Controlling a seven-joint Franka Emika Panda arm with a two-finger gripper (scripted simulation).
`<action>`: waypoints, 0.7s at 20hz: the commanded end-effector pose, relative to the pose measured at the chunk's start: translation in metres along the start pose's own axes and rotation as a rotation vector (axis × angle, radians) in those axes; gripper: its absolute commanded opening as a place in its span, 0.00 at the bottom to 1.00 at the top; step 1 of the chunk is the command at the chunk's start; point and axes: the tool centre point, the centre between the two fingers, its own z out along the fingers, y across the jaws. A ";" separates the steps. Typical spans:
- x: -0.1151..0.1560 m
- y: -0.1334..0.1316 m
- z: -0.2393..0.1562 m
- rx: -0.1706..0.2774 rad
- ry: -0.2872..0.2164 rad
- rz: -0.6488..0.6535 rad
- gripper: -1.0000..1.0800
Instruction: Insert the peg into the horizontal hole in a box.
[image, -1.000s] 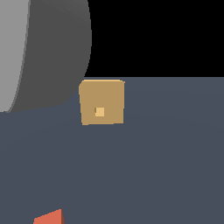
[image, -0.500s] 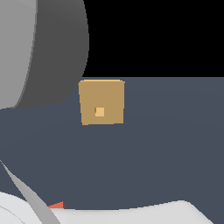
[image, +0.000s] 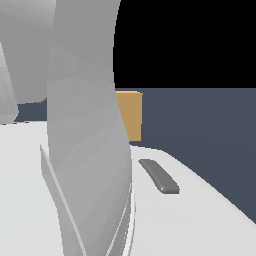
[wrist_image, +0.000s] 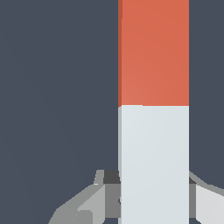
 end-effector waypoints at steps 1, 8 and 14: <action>0.021 0.004 -0.003 -0.002 -0.001 0.018 0.00; 0.091 0.021 -0.012 -0.002 -0.001 0.083 0.00; 0.150 0.039 -0.020 -0.002 -0.001 0.138 0.00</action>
